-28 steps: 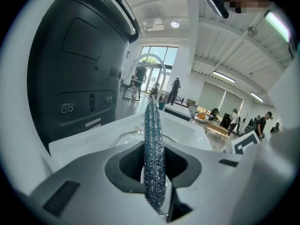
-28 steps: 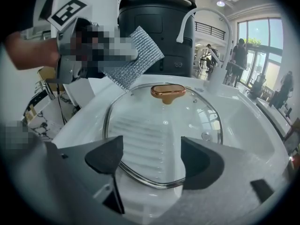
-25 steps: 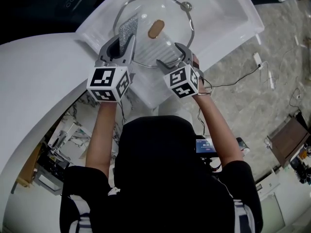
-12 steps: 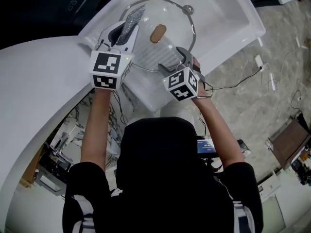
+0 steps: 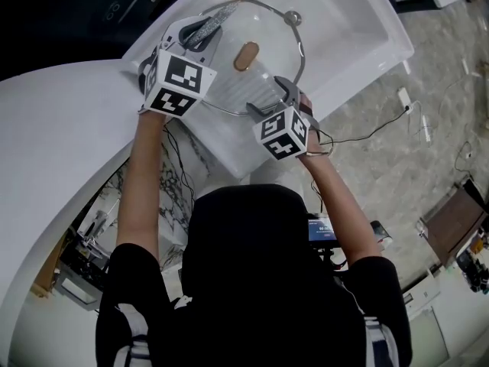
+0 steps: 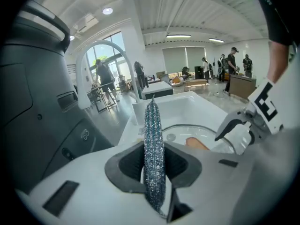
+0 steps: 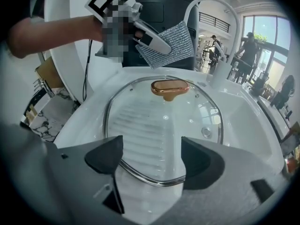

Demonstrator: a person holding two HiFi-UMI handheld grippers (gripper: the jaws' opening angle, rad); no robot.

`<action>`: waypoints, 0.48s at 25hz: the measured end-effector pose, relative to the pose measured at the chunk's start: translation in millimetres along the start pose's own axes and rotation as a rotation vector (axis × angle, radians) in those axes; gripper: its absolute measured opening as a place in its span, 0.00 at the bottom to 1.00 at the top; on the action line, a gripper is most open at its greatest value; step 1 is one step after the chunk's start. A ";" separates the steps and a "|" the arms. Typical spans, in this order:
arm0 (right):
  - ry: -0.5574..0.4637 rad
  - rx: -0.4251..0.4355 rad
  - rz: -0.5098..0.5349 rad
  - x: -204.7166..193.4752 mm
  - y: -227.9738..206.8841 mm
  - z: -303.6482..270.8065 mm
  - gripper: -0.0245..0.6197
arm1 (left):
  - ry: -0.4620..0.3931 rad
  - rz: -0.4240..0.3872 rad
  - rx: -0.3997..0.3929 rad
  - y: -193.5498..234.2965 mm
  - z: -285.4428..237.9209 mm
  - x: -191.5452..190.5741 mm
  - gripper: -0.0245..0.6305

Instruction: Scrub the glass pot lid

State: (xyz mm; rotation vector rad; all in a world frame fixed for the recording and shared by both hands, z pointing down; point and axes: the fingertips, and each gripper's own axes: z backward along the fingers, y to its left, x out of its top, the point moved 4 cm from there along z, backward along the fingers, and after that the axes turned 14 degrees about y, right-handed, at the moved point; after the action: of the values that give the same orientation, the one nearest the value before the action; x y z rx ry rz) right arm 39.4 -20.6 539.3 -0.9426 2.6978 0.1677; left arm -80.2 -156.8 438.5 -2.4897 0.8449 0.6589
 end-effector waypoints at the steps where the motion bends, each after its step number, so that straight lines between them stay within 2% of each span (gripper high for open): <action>1: 0.004 0.000 0.000 0.0 0.0 0.1 0.62 | 0.009 -0.031 0.006 -0.1 -2.0 2.0 0.15; 5: 0.012 0.005 0.004 0.1 0.6 0.2 0.62 | 0.027 -0.137 0.037 1.9 -10.0 9.2 0.15; 12: 0.019 0.008 0.022 -0.3 -0.7 -1.5 0.62 | 0.065 -0.255 0.068 -0.5 -29.3 10.4 0.15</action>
State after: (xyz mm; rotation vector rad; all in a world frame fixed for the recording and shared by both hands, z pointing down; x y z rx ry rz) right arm 39.7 -21.4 540.8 -0.9168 2.7249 0.1536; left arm -63.9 -176.5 456.1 -2.5104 0.5478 0.4557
